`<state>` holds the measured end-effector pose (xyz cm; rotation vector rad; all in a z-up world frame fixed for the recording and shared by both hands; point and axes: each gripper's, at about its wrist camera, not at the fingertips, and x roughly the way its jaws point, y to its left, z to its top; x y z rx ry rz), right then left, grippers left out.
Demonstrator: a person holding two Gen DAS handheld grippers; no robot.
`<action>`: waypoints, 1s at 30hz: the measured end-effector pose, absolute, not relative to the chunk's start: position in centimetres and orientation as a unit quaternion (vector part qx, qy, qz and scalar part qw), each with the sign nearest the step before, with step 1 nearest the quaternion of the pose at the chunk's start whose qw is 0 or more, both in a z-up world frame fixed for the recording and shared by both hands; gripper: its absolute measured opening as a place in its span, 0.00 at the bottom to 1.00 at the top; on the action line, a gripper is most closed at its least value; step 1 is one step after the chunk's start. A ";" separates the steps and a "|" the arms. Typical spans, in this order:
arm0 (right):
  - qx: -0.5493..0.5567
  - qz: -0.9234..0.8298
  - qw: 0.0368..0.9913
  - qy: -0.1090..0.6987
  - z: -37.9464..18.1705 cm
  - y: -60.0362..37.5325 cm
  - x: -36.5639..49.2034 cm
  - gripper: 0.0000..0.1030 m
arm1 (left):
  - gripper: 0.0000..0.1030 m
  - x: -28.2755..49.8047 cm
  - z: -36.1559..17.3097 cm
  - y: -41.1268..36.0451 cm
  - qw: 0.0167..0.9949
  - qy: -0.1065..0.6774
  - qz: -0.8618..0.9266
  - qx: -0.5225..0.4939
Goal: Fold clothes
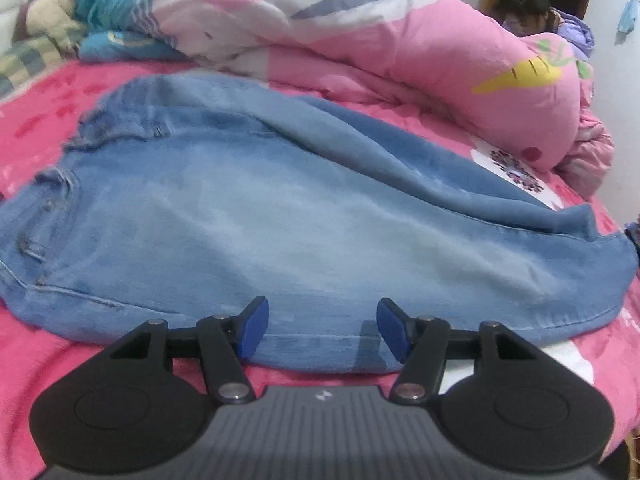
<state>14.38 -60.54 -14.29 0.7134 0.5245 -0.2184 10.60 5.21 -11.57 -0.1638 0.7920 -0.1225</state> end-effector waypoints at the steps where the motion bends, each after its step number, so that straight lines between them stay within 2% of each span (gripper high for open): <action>1: 0.357 -0.095 0.894 0.255 -14.7 -60.8 14.8 0.70 | 0.59 10.4 -10.9 4.6 0.922 0.376 -0.064 -0.070; 5: 0.357 -0.063 0.890 0.277 -15.9 -60.7 16.3 0.70 | 0.61 11.0 -8.5 -0.4 0.923 0.352 -0.155 -0.024; 7: 0.342 -0.052 0.894 0.284 -15.3 -60.1 16.6 0.56 | 0.63 11.8 -7.8 -4.0 0.912 0.350 -0.216 0.002; 11: 0.372 -0.032 0.884 0.281 -13.7 -60.0 17.0 0.55 | 0.64 13.5 -8.3 -13.7 0.868 0.359 -0.335 0.070; 14: 0.400 -0.006 0.875 0.272 -12.2 -59.8 17.6 0.59 | 0.64 14.0 -9.8 -20.7 0.839 0.356 -0.389 0.132; 16: 0.399 0.003 0.876 0.271 -11.4 -59.5 18.3 0.69 | 0.64 14.4 -10.9 -24.3 0.825 0.359 -0.407 0.157; 18: 0.397 0.015 0.879 0.264 -11.1 -59.2 19.1 0.74 | 0.64 14.7 -11.9 -27.1 0.817 0.360 -0.417 0.173; 25: 0.454 0.057 0.858 0.233 -12.2 -60.6 18.7 0.79 | 0.64 15.8 -13.6 -32.3 0.843 0.312 -0.377 0.224; 27: 0.459 0.053 0.858 0.226 -12.5 -61.2 17.9 0.79 | 0.58 16.0 -13.8 -33.2 0.847 0.299 -0.375 0.231; 29: 0.455 0.040 0.861 0.221 -12.6 -61.5 16.7 0.79 | 0.30 16.5 -13.6 -33.4 0.849 0.303 -0.379 0.209; 30: 0.455 0.034 0.862 0.220 -12.7 -61.7 16.1 0.80 | 0.24 17.0 -13.5 -33.3 0.850 0.311 -0.381 0.189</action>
